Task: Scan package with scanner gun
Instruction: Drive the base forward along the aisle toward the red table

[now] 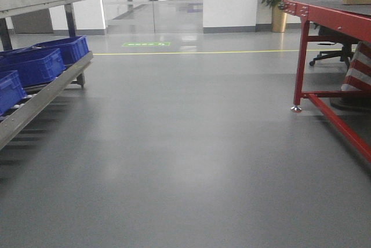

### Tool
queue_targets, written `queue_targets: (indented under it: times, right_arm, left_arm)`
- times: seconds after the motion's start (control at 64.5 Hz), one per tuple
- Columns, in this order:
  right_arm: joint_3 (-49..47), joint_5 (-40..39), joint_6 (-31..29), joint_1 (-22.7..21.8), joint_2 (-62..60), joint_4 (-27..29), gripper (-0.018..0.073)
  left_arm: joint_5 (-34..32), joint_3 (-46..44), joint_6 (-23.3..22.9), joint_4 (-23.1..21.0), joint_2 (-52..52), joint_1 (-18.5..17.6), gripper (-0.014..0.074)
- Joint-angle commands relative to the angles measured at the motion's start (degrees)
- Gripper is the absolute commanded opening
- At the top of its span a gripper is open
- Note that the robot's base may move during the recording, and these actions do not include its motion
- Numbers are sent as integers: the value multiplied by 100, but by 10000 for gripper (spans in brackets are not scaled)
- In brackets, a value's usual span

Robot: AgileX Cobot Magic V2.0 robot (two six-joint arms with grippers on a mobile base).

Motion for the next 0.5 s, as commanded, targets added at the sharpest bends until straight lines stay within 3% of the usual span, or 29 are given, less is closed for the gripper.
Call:
queue_targets:
  times: [0.0, 0.481]
  right_arm:
    - [-1, -98, -1, -5, -14, 5, -162]
    - [-1, -98, -1, -5, -14, 5, -162]
  left_arm:
    - [-106, -8, -22, 0, -32, 18, -111]
    - [-106, -8, -22, 0, -32, 18, -111]
